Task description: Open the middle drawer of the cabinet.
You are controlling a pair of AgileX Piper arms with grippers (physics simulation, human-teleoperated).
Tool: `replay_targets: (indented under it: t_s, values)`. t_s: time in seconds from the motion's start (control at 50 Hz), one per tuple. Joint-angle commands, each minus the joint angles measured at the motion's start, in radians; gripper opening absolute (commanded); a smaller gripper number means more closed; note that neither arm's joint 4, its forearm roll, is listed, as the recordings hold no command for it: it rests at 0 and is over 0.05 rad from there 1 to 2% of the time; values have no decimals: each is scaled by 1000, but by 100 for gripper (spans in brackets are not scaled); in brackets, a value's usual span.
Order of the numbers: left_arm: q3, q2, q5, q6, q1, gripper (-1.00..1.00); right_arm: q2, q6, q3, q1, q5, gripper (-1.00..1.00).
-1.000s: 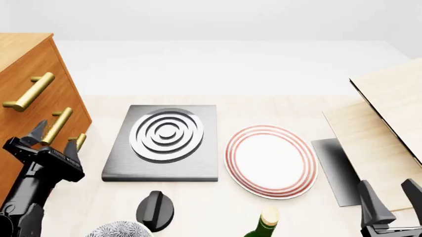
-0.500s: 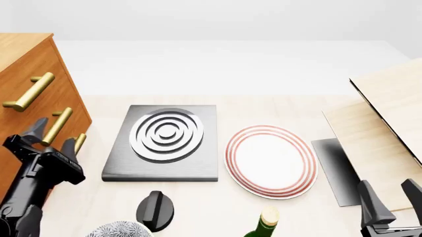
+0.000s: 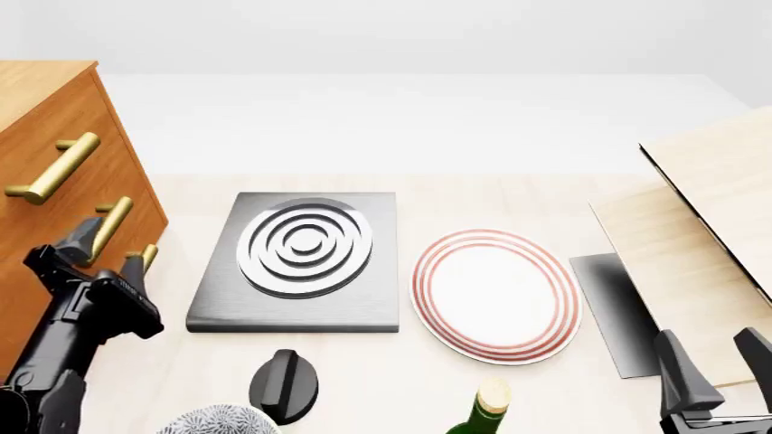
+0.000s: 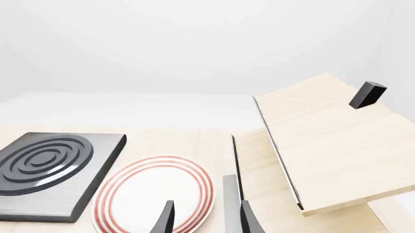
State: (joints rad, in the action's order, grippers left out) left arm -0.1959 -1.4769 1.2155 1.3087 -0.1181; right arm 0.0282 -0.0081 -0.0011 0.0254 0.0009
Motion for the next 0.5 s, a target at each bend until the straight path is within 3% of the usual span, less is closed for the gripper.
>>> replay_targets:
  t_s: [0.02, 0.5]
  values:
    - [-14, -27, 5, 19, 12, 100, -6, 3, 0, -6, -2, 100]
    - [-106, -183, 5, 24, -15, 100, -5, 3, -1, -6, -2, 100]
